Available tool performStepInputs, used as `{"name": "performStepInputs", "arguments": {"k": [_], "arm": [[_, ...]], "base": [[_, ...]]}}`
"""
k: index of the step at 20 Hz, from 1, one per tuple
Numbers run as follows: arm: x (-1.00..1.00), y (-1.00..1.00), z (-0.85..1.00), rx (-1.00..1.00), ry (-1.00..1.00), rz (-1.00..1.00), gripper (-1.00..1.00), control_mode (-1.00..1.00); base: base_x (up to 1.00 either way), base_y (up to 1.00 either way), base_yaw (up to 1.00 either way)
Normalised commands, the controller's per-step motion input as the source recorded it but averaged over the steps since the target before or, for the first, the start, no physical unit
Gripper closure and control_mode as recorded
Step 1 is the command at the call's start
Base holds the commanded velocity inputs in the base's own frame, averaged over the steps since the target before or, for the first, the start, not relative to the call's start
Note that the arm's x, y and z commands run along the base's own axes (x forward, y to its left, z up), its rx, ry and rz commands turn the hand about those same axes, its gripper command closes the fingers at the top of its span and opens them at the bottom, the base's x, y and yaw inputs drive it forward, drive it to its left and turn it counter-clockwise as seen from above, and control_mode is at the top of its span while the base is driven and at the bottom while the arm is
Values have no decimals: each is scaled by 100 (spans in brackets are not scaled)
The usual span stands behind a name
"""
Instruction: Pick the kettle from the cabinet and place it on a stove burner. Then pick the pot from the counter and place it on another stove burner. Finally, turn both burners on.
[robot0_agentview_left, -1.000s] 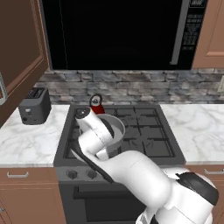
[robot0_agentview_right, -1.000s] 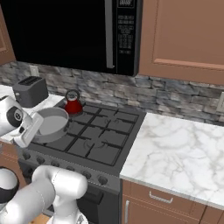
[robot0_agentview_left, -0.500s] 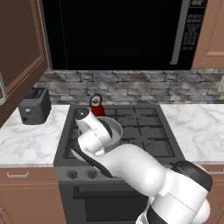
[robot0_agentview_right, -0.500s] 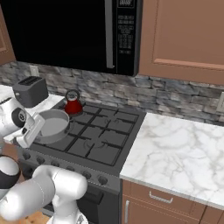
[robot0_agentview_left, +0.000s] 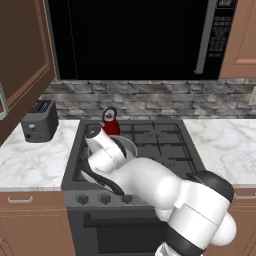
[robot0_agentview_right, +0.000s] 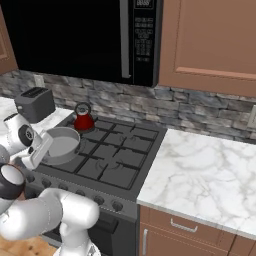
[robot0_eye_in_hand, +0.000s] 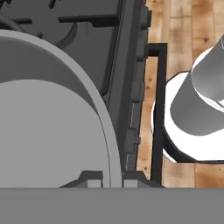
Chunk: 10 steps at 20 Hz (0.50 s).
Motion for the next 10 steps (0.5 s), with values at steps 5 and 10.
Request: {"name": "performStepInputs", "arguments": {"k": [5,10], "arm": [[16,10,-14,0,1,0,100,-100],[17,11,-17,0,1,0,100,-100]], "base": [[0,0,0],[0,0,0]]}}
